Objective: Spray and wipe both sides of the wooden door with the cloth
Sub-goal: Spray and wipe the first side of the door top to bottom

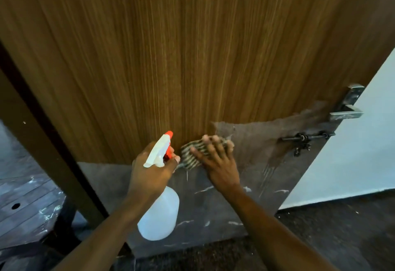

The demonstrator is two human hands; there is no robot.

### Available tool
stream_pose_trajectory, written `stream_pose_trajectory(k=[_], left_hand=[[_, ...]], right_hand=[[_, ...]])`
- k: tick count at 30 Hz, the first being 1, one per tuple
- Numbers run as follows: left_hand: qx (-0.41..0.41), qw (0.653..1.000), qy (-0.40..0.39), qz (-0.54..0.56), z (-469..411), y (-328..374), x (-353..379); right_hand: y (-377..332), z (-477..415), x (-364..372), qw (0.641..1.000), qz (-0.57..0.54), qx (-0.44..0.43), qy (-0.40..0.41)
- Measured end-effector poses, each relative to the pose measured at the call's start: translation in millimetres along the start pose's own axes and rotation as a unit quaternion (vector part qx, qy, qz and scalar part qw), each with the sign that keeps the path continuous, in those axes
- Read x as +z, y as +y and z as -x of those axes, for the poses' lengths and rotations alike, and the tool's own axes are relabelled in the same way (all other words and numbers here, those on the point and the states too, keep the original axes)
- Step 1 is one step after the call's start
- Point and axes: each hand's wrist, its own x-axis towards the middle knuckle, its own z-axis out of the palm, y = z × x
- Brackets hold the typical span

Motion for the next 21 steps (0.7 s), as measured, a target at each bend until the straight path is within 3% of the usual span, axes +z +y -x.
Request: stream_pose_trajectory(k=[3, 5, 7, 10, 12, 15, 17, 20, 21], left_hand=[[-0.009, 1.000, 0.013, 0.011, 4, 2, 13], [-0.025, 0.999, 0.013, 0.020, 5, 10, 26], [-0.030, 0.999, 0.015, 0.015, 3, 17, 34], [-0.025, 1.000, 0.013, 0.002, 1, 33, 52], [-0.022, 1.000, 0.012, -0.001, 2, 41, 63], [-0.016, 1.000, 0.008, -0.012, 8, 51, 77], [-0.002, 1.000, 0.011, -0.010, 12, 54, 84], [-0.017, 1.000, 0.025, -0.001, 17, 57, 92], [-0.023, 0.999, 0.030, 0.002, 18, 59, 93]], right_hand=[[6, -34, -20, 0.978, -0.047, 0.199, 0.049], [-4, -67, -34, 0.952, -0.082, 0.284, 0.079], [-13, -74, -30, 0.965, -0.093, 0.231, 0.082], [10, -30, -11, 0.999, -0.039, -0.002, 0.028], [34, 3, -2, 1.000, -0.003, -0.030, 0.000], [54, 26, -7, 0.992, -0.046, 0.116, -0.005], [60, 7, -23, 0.968, -0.093, 0.232, 0.029], [64, -58, -52, 0.864, -0.196, 0.455, 0.089], [65, -71, -59, 0.852, -0.205, 0.473, 0.091]])
